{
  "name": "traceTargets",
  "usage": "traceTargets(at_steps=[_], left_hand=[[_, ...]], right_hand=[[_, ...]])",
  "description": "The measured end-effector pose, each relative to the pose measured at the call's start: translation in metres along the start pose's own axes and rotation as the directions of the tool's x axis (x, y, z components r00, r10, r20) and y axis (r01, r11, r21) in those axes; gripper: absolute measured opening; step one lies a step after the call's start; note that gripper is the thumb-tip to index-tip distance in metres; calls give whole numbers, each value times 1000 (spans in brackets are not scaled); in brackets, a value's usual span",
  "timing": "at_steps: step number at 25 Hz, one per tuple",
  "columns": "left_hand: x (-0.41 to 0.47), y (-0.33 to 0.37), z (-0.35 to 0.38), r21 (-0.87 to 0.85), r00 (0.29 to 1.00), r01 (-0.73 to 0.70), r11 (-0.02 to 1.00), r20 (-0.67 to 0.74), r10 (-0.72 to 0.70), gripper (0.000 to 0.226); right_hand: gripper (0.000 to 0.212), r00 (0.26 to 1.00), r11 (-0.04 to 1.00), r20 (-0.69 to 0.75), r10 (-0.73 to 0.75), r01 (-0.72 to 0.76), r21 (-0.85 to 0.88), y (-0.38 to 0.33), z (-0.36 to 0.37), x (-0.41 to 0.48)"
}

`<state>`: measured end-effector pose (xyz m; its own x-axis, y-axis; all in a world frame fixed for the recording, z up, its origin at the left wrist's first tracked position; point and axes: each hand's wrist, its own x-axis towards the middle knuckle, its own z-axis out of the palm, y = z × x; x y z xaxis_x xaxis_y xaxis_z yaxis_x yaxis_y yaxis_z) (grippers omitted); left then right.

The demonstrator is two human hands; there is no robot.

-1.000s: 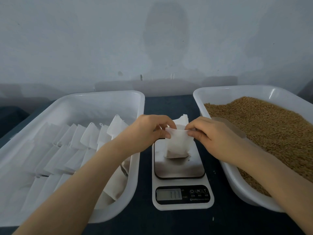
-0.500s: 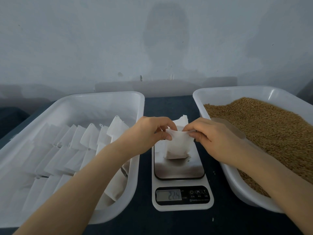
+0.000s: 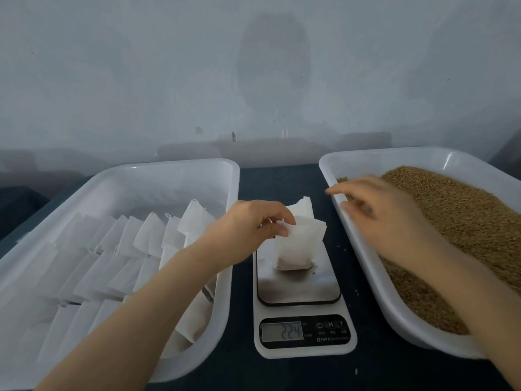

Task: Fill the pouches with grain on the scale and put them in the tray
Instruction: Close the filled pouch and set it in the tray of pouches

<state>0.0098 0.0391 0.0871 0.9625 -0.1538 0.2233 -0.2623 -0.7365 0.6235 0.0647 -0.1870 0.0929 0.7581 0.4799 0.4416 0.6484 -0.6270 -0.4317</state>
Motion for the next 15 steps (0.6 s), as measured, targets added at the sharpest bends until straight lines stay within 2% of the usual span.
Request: traceTargets(at_steps=[2,3,5,6,8,11,13,15], left_hand=[[0,0,0,7,1000,1,1000,2,-2,28],[0,0,0,15,1000,1,1000,1,-1,30],[1,0,0,17,1000,-7,1000,-4,8,32],[1,-1,0,13,1000,-13,1000,-7,13,32],[1,-1,1,5,1000,-27,1000,-12,27,30],[2,-3,3,16,999,-47,999,-26,47,27],[2,-4,3,34,997,-69,997,-45,70,18],[2,-6,4,48,993,-103,994,-57,106,11]], right_hand=[[32,981,959,-7,192,-189,-213,25,-21,-5],[38,947,891,51,318,-280,-357,40,-31,-11],[57,797,733,191,573,-394,-555,63,-42,-23],[63,723,684,231,651,-426,-592,70,-43,-28],[56,655,654,257,710,-479,-586,80,-42,-34],[31,654,660,262,710,-486,-573,79,-35,-35],[34,696,676,269,666,-410,-612,73,-29,-32],[37,751,712,240,615,-399,-577,71,-29,-28]])
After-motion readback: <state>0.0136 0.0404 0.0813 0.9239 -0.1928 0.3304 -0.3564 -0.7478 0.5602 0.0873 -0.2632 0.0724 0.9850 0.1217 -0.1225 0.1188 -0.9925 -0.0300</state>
